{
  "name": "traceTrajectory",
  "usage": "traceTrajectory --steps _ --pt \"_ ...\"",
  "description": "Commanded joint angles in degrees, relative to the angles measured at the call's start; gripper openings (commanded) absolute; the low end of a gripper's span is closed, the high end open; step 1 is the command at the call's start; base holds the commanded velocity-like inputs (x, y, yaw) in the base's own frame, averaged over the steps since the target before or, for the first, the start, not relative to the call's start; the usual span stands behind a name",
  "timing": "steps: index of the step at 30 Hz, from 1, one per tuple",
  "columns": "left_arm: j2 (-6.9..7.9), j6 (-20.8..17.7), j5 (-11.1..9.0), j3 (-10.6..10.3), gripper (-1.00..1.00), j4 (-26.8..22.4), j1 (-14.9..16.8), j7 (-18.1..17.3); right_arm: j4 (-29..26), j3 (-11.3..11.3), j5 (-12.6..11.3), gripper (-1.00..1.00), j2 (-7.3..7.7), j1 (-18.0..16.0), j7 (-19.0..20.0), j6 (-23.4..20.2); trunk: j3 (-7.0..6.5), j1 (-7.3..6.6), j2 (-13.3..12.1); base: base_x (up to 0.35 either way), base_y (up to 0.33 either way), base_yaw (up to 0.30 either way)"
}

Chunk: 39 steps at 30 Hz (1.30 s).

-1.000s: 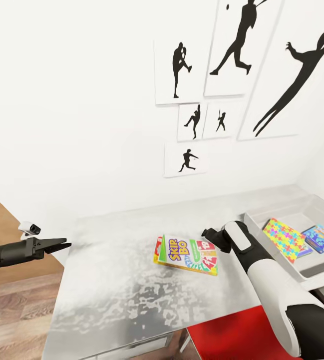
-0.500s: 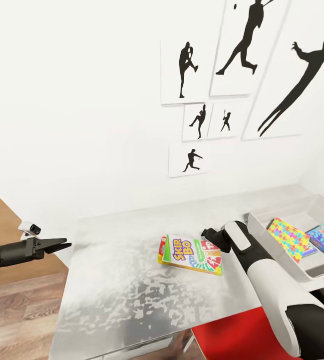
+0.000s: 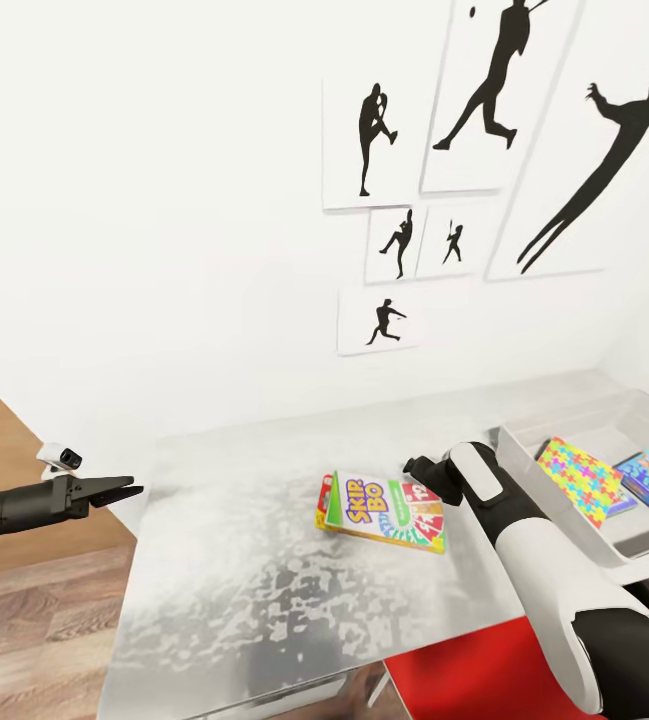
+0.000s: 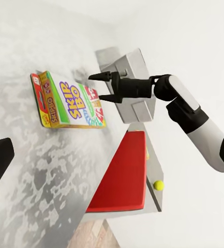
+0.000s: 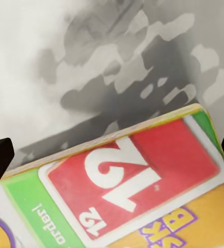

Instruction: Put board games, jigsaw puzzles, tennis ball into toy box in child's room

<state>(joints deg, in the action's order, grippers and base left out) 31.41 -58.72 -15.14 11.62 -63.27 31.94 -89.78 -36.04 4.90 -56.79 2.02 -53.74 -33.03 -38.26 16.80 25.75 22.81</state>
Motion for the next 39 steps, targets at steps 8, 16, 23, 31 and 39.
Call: traceTrajectory --steps 8,16,23,31,39 --pt "-0.03 -0.6 0.1 -0.1 1.0 0.0 0.0 -0.2 -0.1 0.4 -0.6 1.0 0.1 0.0 -0.5 0.0 0.26 0.04 0.1 0.008 0.0 0.0" --pt "-0.04 -0.6 0.1 -0.1 1.0 0.0 0.0 -0.2 -0.1 0.4 -0.6 1.0 0.16 0.0 -0.5 -0.1 0.46 0.04 0.1 0.0 0.0 0.0" --pt "-0.04 -0.5 0.1 -0.1 1.0 0.0 0.0 -0.2 -0.1 0.4 -0.6 1.0 0.17 0.0 -0.5 -0.1 0.63 0.04 0.1 0.0 0.0 0.0" --pt "-0.08 -0.6 0.1 -0.1 1.0 0.0 0.0 -0.2 -0.1 0.4 -0.6 1.0 0.17 0.0 -0.5 -0.1 0.8 0.04 0.1 0.052 0.0 0.0" --pt "-0.12 -0.6 0.1 -0.1 1.0 -0.1 0.0 -0.2 -0.1 0.4 -0.5 1.0 0.12 0.0 -0.5 -0.1 0.82 0.04 0.1 0.042 0.0 0.0"
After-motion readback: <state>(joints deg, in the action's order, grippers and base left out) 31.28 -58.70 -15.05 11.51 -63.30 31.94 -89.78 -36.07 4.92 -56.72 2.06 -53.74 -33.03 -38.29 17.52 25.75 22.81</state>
